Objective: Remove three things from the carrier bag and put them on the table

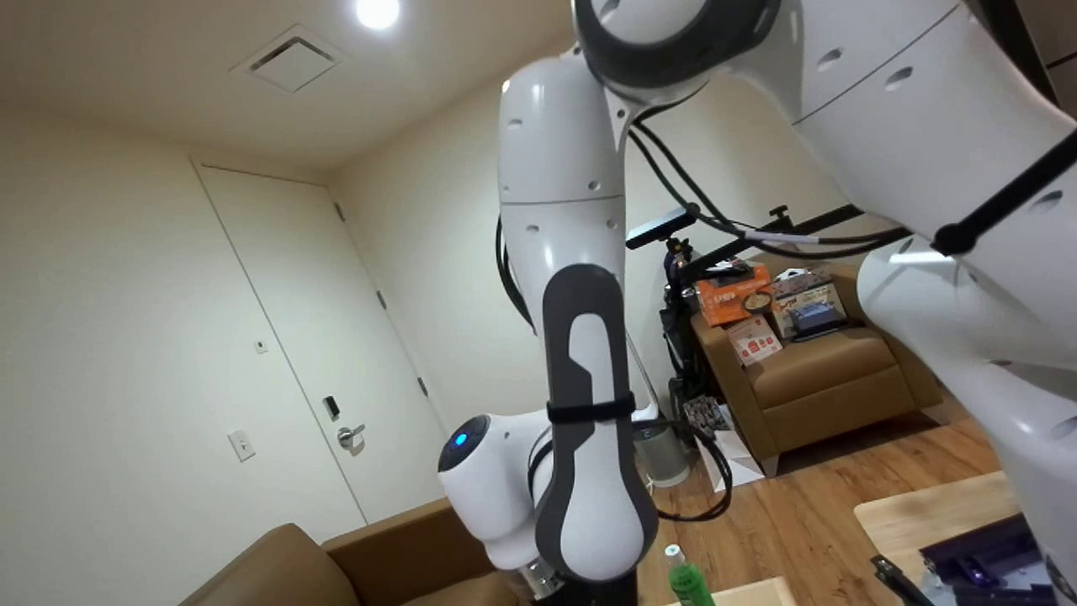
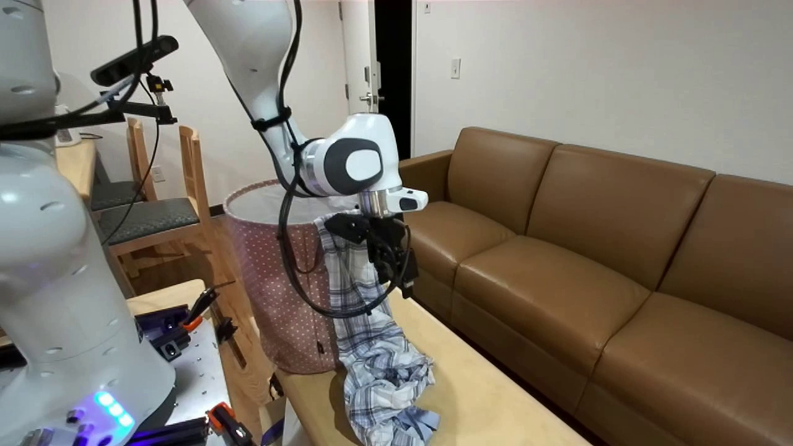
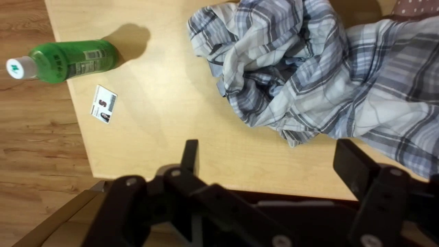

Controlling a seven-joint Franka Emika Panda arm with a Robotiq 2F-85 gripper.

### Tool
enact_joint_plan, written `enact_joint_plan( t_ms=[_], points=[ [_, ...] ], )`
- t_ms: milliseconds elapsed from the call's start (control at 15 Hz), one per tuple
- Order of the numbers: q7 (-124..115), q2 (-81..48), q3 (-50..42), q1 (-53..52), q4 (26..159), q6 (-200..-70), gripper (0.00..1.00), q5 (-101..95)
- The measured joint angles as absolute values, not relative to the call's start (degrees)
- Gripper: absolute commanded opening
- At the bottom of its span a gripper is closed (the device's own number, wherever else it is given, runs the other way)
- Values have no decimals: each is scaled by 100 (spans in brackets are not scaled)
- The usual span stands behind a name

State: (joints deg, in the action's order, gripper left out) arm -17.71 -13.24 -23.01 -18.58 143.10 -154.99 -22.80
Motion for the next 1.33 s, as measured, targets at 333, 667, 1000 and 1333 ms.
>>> enact_joint_plan(
  t_ms=[333, 667, 1000, 1333],
  points=[
    [-2478, -47, -1765, -1609, 14642, -14732, 100, -2993],
    [-2479, 106, -1202, -1039, 14733, -14822, 100, -2942],
    [-1974, 340, -504, -737, 14729, -15365, 100, -2065],
    [-991, 697, -10, -767, 14731, -15075, 100, -893]
  ],
)
